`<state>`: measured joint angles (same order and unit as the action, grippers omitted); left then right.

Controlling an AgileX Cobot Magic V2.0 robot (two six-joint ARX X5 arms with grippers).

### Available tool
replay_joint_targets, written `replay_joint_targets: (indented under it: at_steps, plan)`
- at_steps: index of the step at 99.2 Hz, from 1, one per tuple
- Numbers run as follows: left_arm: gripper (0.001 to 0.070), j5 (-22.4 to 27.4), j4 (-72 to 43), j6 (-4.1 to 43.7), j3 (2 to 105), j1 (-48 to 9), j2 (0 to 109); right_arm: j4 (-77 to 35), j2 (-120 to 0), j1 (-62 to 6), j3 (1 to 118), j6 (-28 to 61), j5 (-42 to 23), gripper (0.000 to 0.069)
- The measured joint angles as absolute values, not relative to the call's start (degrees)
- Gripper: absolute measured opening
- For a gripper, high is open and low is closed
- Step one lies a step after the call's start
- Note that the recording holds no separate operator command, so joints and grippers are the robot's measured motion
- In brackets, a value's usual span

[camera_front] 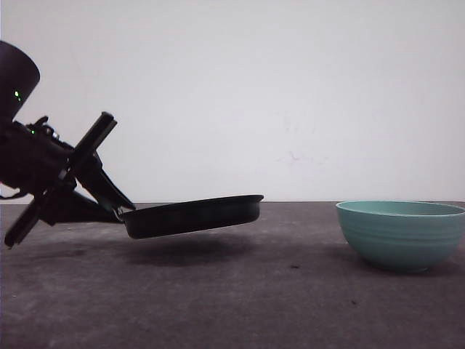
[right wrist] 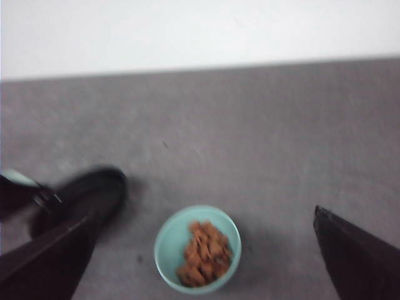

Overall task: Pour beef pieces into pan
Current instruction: 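Lift the black pan with the left gripper toward the bowl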

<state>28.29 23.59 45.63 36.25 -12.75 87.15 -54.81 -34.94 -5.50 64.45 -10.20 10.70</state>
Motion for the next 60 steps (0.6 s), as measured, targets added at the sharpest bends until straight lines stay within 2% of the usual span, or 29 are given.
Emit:
replay_joint_targets:
  at_steps: [12, 24, 29, 39, 44, 50, 60]
  plan:
    - [0.0057, 27.9, 19.2, 44.12, 36.25, -14.11, 79.0, -54.96, -41.15, -5.5, 63.26, -9.15, 10.66, 0.0683]
    - [0.0057, 24.82, 10.76, 40.53, 36.25, -16.73, 69.76, -52.31, -49.47, -5.5, 61.43, -8.78, 10.81, 0.0668]
    - [0.0057, 23.53, 6.83, 39.46, 36.25, -17.47, 66.15, -50.46, -53.74, -5.5, 60.97, -8.78, 11.0, 0.0612]
    - [0.0057, 22.57, 0.08, 38.09, 36.25, -18.06, 59.79, -48.27, -62.57, -5.43, 60.73, -8.71, 13.39, 0.043]
    - [0.0057, 22.44, -2.35, 37.89, 36.25, -18.33, 57.08, -47.42, -66.76, -5.3, 60.73, -8.62, 15.14, 0.0365]
    - [0.0057, 22.44, -4.56, 37.52, 36.25, -18.72, 54.06, -46.98, -71.7, -5.28, 60.73, -8.49, 16.51, 0.0329]
    - [0.0057, 22.5, -6.83, 37.26, 36.25, -19.18, 49.65, -46.94, -79.26, -5.28, 60.69, -8.32, 16.75, 0.031]
